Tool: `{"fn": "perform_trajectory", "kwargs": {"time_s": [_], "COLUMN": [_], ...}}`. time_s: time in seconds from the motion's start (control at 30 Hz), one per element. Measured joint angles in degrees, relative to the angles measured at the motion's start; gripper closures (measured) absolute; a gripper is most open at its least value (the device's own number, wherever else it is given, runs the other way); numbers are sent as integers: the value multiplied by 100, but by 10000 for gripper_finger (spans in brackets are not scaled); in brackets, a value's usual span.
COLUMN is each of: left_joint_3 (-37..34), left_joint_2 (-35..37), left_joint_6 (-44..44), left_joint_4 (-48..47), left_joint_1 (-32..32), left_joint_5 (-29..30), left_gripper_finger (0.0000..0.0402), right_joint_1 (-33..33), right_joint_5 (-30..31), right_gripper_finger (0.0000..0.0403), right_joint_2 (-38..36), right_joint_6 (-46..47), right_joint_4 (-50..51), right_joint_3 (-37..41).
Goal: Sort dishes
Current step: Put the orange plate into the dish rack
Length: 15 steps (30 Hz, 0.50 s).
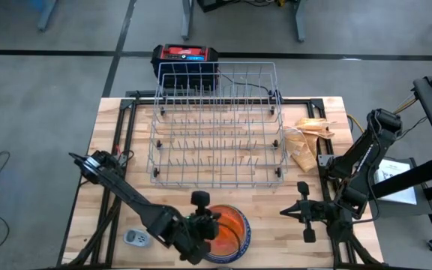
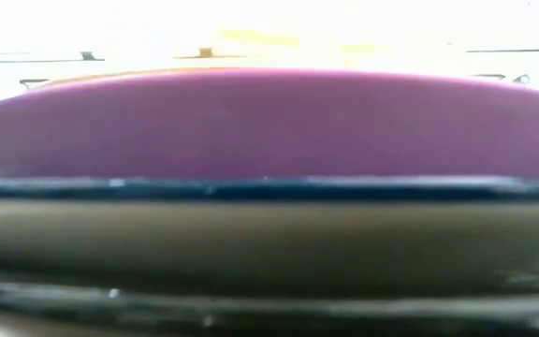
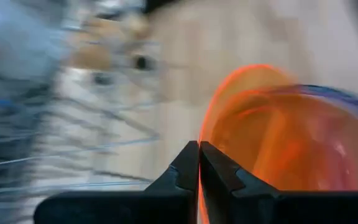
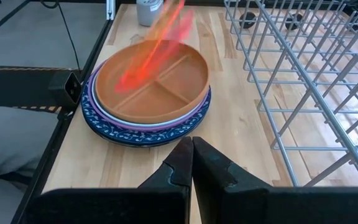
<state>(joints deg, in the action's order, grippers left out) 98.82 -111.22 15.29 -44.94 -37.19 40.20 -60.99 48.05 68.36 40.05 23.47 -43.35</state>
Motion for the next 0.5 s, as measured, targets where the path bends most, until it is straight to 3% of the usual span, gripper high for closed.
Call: {"fn": "perform_trajectory", "kwargs": {"time_s": [0.07,0.17,0.33,0.5], "left_joint_3": [1,-17,-6,197], "left_joint_2": [0,28,65,263], "left_joint_6": [269,559,310,-275], "left_joint_4": [-228,-498,-442,-440], "left_joint_1": [37,37,37,-186], "left_joint_5": [-274,319,370,1421], "left_gripper_finger": [401,401,401,401], "right_joint_1": [2,0,0,0], "right_joint_5": [2,0,-1,0], "right_gripper_finger": [403,403,403,403], "right_joint_2": [0,0,0,0], "right_joint_6": [0,0,0,0], "right_joint_4": [-2,-3,-17,-15], "right_joint_3": [0,0,0,0]}}
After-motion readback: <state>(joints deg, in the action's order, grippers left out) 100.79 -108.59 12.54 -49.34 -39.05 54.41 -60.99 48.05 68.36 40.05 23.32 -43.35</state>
